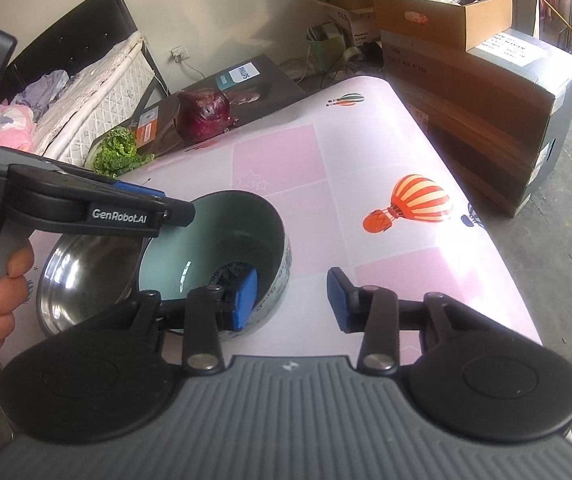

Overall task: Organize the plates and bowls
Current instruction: 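Lift the green bowl with the right tool and bring it over the steel bowl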

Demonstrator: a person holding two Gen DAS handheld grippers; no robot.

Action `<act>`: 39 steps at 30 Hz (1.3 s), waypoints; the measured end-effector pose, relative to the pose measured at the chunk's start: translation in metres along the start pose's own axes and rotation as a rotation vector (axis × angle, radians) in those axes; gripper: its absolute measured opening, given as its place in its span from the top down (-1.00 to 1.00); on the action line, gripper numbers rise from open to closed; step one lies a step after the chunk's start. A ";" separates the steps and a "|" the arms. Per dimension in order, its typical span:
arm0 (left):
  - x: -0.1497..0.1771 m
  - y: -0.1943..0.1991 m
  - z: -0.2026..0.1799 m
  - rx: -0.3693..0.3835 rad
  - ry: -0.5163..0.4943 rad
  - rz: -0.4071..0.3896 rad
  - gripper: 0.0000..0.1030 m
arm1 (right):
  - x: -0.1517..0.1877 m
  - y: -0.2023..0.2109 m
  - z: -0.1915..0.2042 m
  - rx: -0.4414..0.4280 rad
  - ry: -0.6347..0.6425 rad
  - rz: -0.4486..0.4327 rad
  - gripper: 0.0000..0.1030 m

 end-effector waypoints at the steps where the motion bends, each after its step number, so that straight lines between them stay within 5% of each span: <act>1: 0.001 -0.002 0.002 0.005 0.018 0.006 0.51 | 0.001 0.000 -0.001 -0.008 -0.005 0.001 0.31; 8: 0.006 -0.006 0.000 0.033 0.076 0.034 0.60 | -0.001 -0.003 0.003 -0.073 -0.015 0.015 0.74; 15: 0.017 0.005 0.001 0.095 0.149 0.067 0.60 | -0.003 -0.003 -0.001 -0.060 0.003 -0.004 0.82; 39: 0.052 -0.010 -0.024 0.094 0.107 0.205 0.45 | 0.012 -0.020 -0.020 -0.110 -0.167 0.088 0.63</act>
Point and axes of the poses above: each gripper's, at about its wrist camera, not at the fingertips, and y roughly against the way its jaws point, z to its left, x to its underside, the point moved 5 cm from there along -y, roughly the way its jaws point
